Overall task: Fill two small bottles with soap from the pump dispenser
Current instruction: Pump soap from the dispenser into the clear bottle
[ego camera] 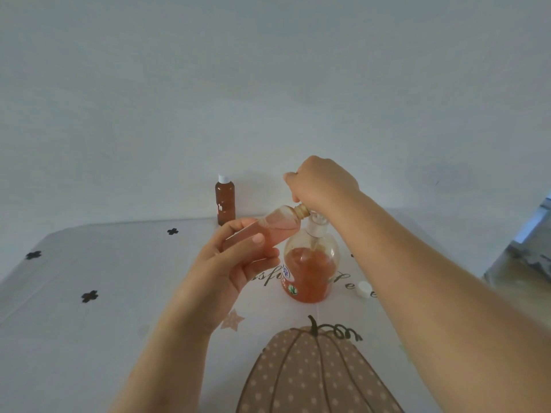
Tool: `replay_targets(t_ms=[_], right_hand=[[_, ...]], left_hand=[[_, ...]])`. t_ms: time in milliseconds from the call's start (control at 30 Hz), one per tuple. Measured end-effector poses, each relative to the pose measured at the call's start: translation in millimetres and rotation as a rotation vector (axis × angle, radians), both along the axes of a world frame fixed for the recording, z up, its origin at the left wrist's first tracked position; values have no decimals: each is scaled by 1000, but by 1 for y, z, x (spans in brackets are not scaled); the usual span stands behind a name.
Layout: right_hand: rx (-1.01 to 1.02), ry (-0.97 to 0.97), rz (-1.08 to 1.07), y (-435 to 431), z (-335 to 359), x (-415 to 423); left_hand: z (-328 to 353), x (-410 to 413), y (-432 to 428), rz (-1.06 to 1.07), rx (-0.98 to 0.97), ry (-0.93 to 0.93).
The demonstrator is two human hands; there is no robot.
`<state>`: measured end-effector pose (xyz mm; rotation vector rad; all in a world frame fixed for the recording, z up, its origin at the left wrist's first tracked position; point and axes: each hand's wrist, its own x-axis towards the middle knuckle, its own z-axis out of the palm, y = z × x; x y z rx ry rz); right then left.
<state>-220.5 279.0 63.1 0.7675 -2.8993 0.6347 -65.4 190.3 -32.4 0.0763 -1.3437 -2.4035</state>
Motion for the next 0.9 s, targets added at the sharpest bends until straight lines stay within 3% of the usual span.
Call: replay_targets(t_ms=[600, 900], right_hand=[[-17, -77, -10, -1, -13, -5], [-80, 12, -32, 4, -1, 2]], left_hand=[[-3, -2, -3, 34, -42, -65], [0, 1, -2, -7, -30, 34]])
